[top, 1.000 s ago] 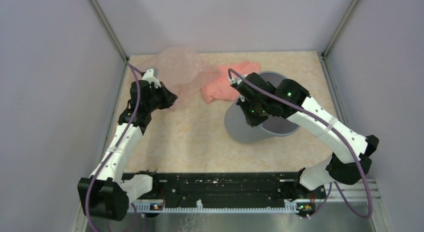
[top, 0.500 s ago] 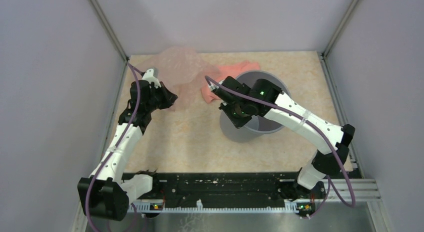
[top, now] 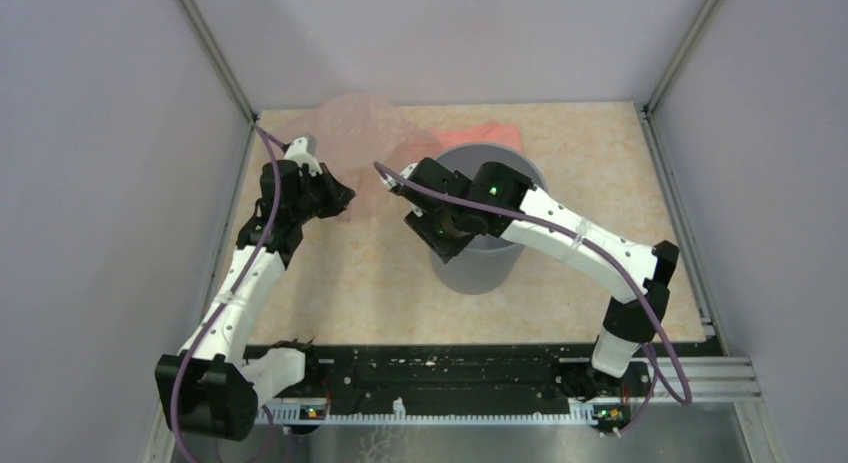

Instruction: Put the trash bags into the trash bin

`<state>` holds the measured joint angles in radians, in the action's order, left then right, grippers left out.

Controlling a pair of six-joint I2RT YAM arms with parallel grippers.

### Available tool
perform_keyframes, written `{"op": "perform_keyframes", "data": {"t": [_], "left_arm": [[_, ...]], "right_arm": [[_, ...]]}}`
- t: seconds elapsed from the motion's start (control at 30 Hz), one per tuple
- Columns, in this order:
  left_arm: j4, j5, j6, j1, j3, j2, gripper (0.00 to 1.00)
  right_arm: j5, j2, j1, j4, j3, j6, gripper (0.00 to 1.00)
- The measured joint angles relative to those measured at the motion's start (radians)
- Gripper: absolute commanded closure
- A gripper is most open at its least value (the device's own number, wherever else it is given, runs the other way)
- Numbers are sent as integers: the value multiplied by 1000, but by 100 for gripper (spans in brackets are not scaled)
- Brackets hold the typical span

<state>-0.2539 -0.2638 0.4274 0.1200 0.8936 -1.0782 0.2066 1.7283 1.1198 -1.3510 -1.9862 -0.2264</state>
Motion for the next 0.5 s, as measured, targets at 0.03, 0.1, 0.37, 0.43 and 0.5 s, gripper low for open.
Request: {"op": "perform_keyframes", "data": {"t": [0.03, 0.1, 0.37, 0.43, 0.5], "left_arm": [[0, 0, 0, 0, 0, 0, 100], [0, 0, 0, 0, 0, 0, 100], [-1, 6, 0, 0, 2, 0, 100], [-2, 11, 1, 0, 7, 0, 100], [-5, 16, 1, 0, 20, 0, 100]], "right_arm": [[0, 3, 6, 2, -6, 1, 63], [0, 5, 13, 4, -12, 6, 61], [-1, 5, 17, 16, -13, 9, 38], [-1, 3, 17, 29, -13, 10, 30], [-1, -1, 17, 40, -13, 14, 25]]}}
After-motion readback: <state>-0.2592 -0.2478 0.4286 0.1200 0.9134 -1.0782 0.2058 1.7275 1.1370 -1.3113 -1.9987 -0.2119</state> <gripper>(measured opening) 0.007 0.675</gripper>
